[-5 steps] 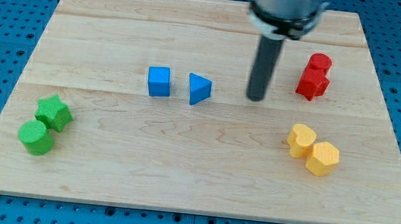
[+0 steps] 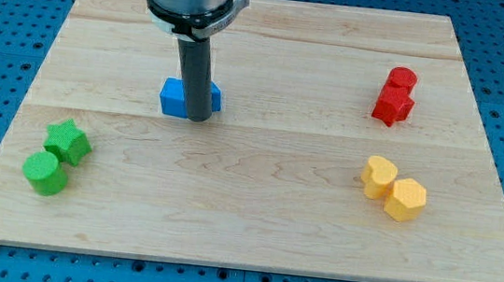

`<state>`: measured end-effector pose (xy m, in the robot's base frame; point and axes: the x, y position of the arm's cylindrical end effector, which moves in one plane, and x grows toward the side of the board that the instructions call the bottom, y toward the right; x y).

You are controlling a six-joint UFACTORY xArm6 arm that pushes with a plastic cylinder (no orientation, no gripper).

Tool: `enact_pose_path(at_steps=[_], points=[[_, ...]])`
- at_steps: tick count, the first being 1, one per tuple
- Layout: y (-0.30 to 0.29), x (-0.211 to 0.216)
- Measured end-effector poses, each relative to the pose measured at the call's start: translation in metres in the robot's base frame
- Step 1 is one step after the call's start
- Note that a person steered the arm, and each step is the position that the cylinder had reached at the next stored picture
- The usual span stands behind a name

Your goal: Push the blue cube to the top left

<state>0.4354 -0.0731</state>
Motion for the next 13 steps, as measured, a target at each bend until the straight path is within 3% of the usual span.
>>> enact_pose_path(at_steps=[1, 2, 5, 7, 9, 11, 12, 13], points=[[-0.014, 0.000], [-0.064, 0.000], [-0.113, -0.118], [-0.072, -0.192], [-0.005, -0.240], [-0.089, -0.211], [-0.097, -0.211], [-0.012, -0.193]])
